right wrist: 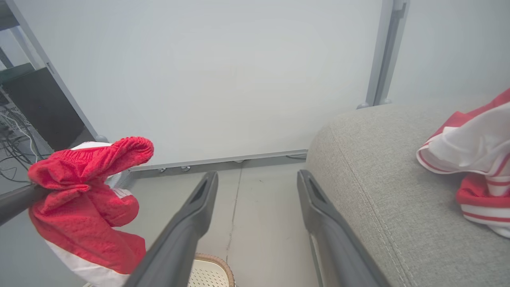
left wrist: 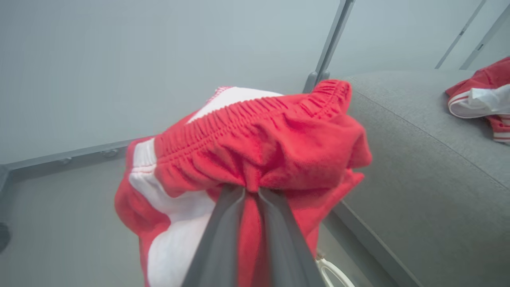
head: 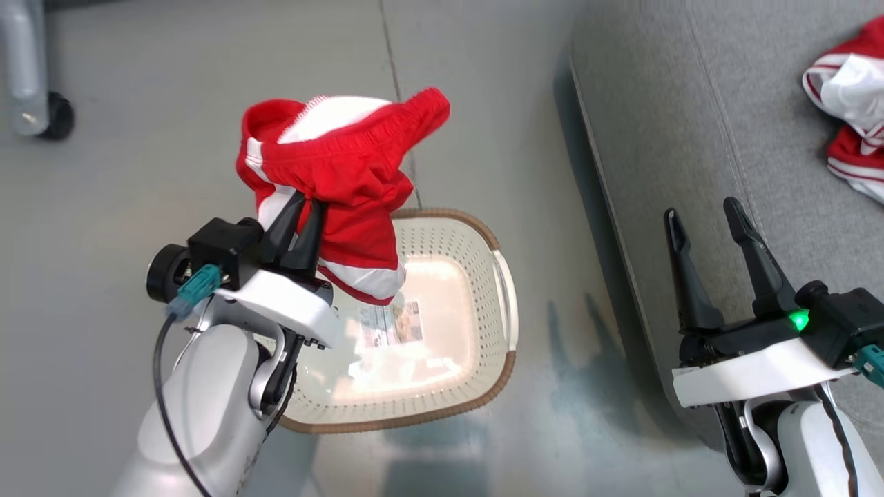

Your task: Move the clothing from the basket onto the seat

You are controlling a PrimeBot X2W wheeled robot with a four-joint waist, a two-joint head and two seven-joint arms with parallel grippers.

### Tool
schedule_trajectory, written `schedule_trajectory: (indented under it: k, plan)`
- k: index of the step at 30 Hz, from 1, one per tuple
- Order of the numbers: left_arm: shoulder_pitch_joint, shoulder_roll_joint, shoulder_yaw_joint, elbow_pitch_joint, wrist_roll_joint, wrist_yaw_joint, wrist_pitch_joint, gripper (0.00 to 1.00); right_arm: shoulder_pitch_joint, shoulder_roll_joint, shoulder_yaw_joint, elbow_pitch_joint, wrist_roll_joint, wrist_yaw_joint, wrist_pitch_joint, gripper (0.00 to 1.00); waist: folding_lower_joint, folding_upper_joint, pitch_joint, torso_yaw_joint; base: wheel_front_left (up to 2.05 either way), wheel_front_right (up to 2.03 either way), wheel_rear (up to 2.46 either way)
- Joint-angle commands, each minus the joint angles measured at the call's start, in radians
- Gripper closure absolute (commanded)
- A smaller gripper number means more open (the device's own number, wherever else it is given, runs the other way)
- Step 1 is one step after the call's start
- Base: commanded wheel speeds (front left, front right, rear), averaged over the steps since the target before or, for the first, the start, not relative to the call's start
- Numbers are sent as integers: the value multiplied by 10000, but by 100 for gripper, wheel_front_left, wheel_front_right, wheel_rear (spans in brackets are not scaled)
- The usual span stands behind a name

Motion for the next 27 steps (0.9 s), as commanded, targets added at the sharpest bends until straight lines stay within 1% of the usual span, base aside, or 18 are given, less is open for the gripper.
schedule_trajectory:
  k: [1,6,12,18,27]
  plan:
    - [273,47,163,-514,57,49,-43,100,171,-55,-47,-96,-62,17,104,0,0,0,-564,331,0,0,0]
    - [929,100,546,-2105,160,44,-43,100,508,-55,-109,-267,-81,17,328,0,0,0,-1149,431,0,0,0]
    - [1526,91,727,-3458,257,-34,-44,100,870,-54,-291,-322,-108,17,533,0,0,0,-1862,493,0,0,0]
    - [2087,111,781,-4107,231,44,-44,100,1239,-52,-377,-244,-98,17,675,0,0,0,-2593,511,0,0,0]
    - [3175,265,703,-4851,143,300,104,100,1957,-54,-434,-278,-109,17,1006,0,0,0,-3733,525,0,0,0]
